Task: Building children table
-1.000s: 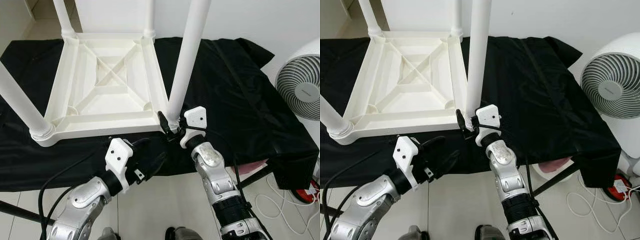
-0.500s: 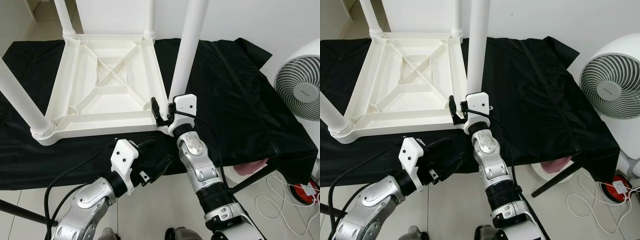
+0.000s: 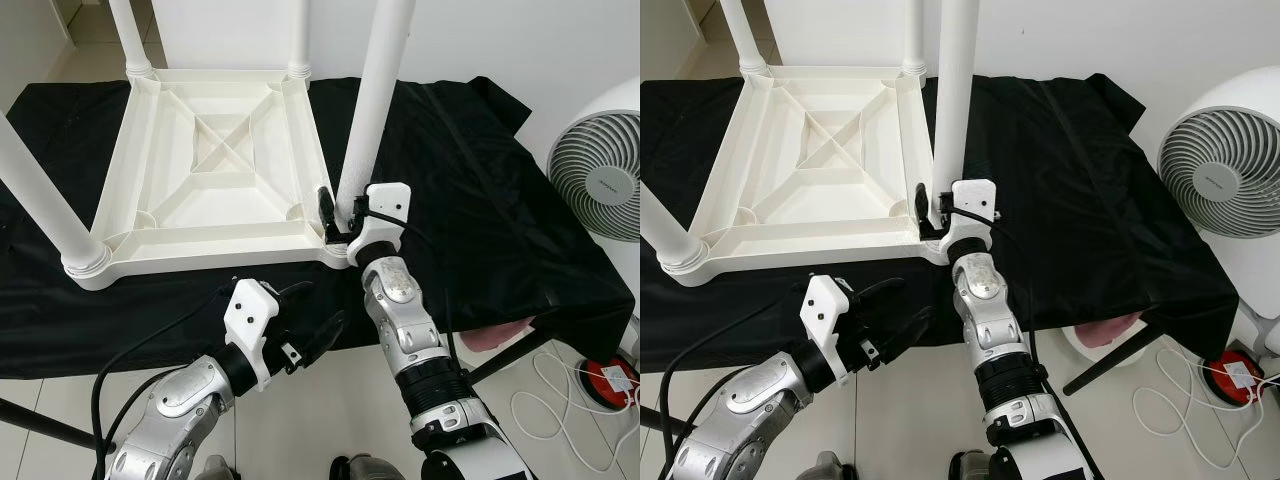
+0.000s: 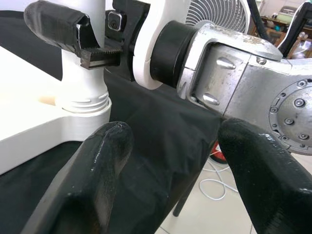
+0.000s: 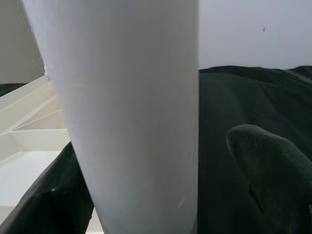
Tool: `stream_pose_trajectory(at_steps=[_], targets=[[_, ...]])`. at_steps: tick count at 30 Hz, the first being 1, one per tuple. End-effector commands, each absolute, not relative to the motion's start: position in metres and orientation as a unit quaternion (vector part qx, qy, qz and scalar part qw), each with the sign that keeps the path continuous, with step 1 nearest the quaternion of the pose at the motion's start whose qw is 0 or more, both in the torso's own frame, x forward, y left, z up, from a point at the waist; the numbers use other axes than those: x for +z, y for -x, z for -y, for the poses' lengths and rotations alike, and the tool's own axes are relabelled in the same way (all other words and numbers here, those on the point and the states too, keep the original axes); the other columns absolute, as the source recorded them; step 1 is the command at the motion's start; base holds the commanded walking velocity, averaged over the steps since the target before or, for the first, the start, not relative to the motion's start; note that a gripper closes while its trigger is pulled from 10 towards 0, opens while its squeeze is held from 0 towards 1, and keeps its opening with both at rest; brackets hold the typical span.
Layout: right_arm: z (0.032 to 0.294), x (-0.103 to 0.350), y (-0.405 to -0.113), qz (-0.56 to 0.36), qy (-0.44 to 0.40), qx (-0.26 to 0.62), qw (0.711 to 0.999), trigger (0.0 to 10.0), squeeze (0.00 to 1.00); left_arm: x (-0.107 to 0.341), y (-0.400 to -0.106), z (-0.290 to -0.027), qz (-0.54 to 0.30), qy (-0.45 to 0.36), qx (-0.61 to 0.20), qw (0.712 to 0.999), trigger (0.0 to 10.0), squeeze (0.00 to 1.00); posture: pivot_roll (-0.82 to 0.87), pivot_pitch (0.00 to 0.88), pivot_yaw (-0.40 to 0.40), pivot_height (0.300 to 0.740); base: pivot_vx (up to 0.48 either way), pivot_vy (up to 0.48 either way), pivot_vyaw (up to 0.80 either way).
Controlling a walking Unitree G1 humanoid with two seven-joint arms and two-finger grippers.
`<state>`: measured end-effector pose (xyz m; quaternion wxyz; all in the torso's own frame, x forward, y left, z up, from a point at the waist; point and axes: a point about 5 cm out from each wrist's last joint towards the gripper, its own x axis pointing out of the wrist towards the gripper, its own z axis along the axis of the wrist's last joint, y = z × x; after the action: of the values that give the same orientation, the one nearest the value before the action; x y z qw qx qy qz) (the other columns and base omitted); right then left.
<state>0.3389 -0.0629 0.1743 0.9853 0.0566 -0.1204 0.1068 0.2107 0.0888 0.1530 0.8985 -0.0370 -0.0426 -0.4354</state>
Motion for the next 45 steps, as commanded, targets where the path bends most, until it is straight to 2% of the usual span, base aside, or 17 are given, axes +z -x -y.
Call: stream_pose_trajectory(at_steps=[1,14,19,30,37,43,45], targets=[[0.055,0.175,-0.34,0.109,-0.081,0.108,0.985,10.0,0.0,0.154,-0.209,-0.087,0.039,0.037,-0.435,0.899,10.0,0.0,-0.02,0.075,-0.031,0.74,0.0,0.0,0.0],[0.054,0.167,-0.34,0.074,-0.155,0.09,0.981,10.0,0.0,0.154,-0.206,-0.086,0.036,0.044,-0.435,0.899,10.0,0.0,-0.01,0.085,-0.03,0.74,0.0,0.0,0.0],[0.053,0.167,-0.342,0.057,-0.218,0.073,0.972,10.0,0.0,0.153,-0.205,-0.086,0.031,0.048,-0.435,0.898,10.0,0.0,-0.01,0.085,-0.03,0.74,0.0,0.0,0.0],[0.059,0.169,-0.342,0.05,-0.27,0.058,0.96,10.0,0.0,0.153,-0.202,-0.085,0.027,0.052,-0.435,0.898,10.0,0.0,-0.01,0.101,-0.031,0.74,0.0,0.0,0.0],[0.077,0.175,-0.338,0.066,-0.347,0.031,0.935,10.0,0.0,0.154,-0.203,-0.085,0.025,0.054,-0.439,0.896,10.0,0.0,-0.02,0.102,-0.019,0.74,0.0,0.0,0.0],[0.084,0.172,-0.338,0.061,-0.377,0.015,0.924,10.0,0.0,0.154,-0.203,-0.085,0.025,0.056,-0.441,0.895,10.0,0.0,-0.02,0.101,-0.017,0.74,0.0,0.0,0.0],[0.091,0.17,-0.34,0.06,-0.412,0.0,0.909,10.0,0.0,0.154,-0.203,-0.084,0.024,0.057,-0.444,0.894,10.0,0.0,-0.03,0.1,-0.014,0.74,0.0,0.0,0.0]])
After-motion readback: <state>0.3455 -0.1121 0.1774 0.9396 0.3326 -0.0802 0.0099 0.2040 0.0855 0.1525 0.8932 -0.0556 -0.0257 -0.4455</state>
